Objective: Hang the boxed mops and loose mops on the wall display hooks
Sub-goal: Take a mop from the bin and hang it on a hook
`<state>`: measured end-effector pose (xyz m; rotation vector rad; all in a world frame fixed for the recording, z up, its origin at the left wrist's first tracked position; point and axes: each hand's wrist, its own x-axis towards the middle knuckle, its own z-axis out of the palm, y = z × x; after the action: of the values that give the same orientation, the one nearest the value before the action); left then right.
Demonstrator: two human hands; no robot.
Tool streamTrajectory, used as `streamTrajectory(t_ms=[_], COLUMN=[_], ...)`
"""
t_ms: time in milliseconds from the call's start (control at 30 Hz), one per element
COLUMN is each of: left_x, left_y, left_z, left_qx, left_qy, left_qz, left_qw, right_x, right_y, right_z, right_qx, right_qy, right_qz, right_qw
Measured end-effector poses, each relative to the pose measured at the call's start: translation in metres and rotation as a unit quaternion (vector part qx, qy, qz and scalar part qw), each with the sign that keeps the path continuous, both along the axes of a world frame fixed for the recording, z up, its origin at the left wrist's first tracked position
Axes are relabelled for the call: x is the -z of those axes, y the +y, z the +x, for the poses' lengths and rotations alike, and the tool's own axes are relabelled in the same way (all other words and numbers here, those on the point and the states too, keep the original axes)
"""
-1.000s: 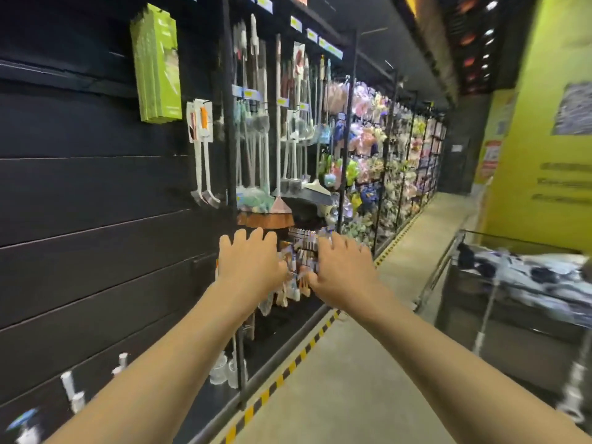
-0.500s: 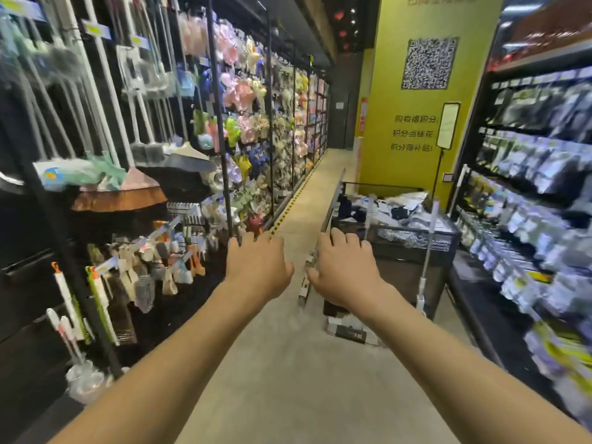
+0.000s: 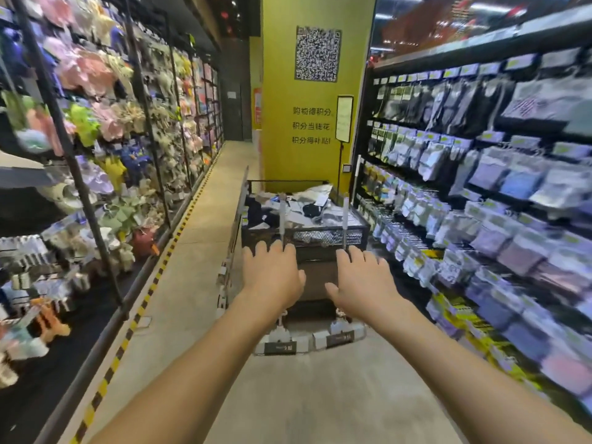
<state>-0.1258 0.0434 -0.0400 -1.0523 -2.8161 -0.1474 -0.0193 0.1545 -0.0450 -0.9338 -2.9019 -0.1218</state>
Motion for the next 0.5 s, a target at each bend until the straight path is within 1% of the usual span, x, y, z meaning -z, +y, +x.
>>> streamTrajectory(t_ms=[133,300,500], left_x=[0.013,0.024,0.046], left_y=[0.05,0.119,0.214], left_z=[-0.03,-0.054,-0.075], left_qx=[0.044,0.086,0.082], left_qy=[-0.011,-0.02,-0.011], left_qz=[-0.021,-0.037,-0.045], left_qw=[0.999,0.995,0.995], right_x=[0.011,0.026,0.045], right_y=[0.054,0.123,0.218], right_z=[-0.018,-0.032,-0.051], right_qx=[0.049,0.083,0.079], right_qy=[-0.005,-0.003,0.001], right_qz=[-0.009,-0.022,-0.023], right_qw=[0.999,0.996,0.997])
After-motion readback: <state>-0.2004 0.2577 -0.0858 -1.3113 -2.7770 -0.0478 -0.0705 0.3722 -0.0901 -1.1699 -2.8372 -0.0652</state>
